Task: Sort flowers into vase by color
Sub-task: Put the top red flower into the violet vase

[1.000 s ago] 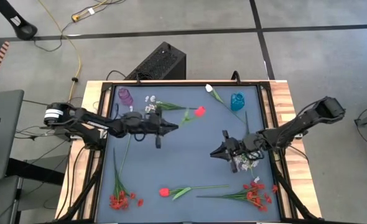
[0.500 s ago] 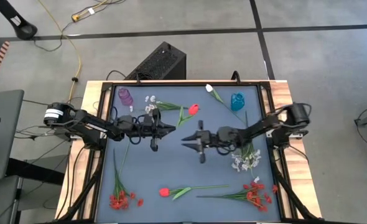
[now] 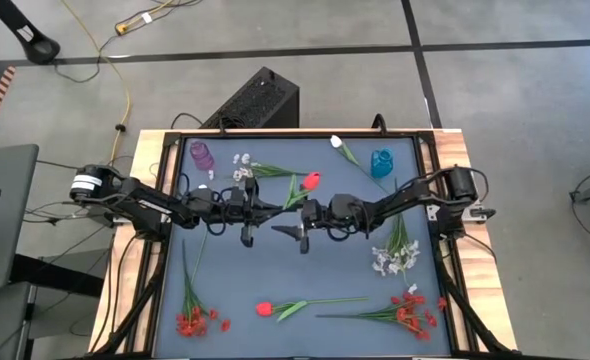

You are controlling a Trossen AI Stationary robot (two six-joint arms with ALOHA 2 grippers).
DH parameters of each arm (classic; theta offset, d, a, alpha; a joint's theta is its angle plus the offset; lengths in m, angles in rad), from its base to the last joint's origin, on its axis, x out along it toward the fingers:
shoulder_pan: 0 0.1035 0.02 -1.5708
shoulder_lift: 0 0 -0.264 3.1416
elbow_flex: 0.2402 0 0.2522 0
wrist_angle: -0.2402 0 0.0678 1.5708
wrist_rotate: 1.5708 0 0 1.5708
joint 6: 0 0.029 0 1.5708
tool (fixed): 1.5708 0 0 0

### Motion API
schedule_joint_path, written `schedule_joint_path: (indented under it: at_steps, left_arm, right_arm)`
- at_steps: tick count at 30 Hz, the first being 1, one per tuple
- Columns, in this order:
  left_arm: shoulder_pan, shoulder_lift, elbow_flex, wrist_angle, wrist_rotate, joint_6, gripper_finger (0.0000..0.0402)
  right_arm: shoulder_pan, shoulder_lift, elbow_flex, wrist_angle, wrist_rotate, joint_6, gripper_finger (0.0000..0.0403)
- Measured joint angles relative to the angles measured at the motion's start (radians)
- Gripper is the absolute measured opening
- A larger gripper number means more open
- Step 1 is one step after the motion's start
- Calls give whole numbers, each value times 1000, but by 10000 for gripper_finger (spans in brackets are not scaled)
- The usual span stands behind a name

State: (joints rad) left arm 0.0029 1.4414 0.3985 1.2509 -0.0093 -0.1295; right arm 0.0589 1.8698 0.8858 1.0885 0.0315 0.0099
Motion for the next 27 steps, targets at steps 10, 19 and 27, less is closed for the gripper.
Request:
schedule_joint_path:
  at_steps: [10, 19, 27]
  left_arm:
    - [0, 0, 0, 33, -7, -9, 0]
    - [-3, 0, -1, 17, 2, -34, 0]
    - [-3, 1, -2, -96, 2, -75, 21]
  right_arm:
    - [-10, 0, 16, -9, 0, -7, 121]
    - [-10, 0, 16, -39, -2, -18, 21]
    - [-9, -4, 16, -221, -24, 46, 21]
